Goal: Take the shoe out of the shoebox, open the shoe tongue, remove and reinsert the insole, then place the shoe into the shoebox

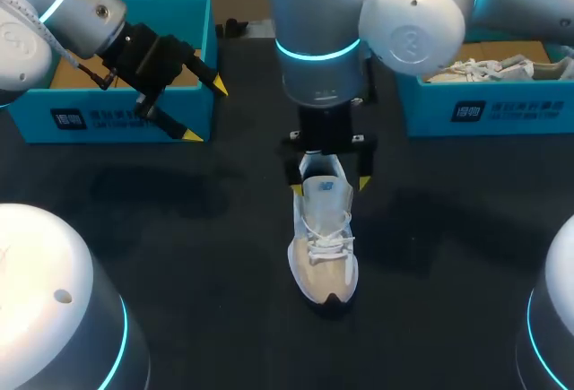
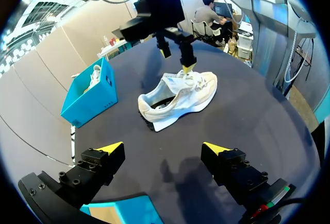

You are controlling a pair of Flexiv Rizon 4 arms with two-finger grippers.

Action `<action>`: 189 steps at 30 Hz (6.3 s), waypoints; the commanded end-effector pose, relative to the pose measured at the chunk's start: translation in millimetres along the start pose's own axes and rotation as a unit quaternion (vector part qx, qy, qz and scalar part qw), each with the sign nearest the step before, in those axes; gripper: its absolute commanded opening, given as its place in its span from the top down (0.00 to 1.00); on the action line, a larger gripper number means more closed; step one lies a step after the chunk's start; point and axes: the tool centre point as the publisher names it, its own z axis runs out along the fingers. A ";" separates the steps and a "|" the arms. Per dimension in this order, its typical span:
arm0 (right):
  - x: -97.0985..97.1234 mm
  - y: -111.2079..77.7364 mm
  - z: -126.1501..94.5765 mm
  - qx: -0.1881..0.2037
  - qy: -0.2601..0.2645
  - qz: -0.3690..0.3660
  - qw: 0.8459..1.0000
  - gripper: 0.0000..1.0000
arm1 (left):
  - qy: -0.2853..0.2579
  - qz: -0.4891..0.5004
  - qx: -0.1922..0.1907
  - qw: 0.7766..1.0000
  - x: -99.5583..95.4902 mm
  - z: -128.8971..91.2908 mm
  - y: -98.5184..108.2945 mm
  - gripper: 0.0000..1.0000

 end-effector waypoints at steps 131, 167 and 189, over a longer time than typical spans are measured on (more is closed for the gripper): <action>-13.6 169.5 96.9 -0.105 -0.084 -0.670 0.730 0.55 | 0.000 0.000 -0.001 1.000 0.6 0.1 -0.5 0.00; -10.7 146.7 17.2 -0.100 -0.086 -0.672 0.728 1.00 | 0.000 0.000 -0.001 1.000 0.6 0.1 -0.5 0.00; -36.7 132.1 -111.8 -0.114 -0.050 -0.692 0.711 1.00 | 0.000 0.000 -0.001 1.000 0.6 0.1 -0.5 0.00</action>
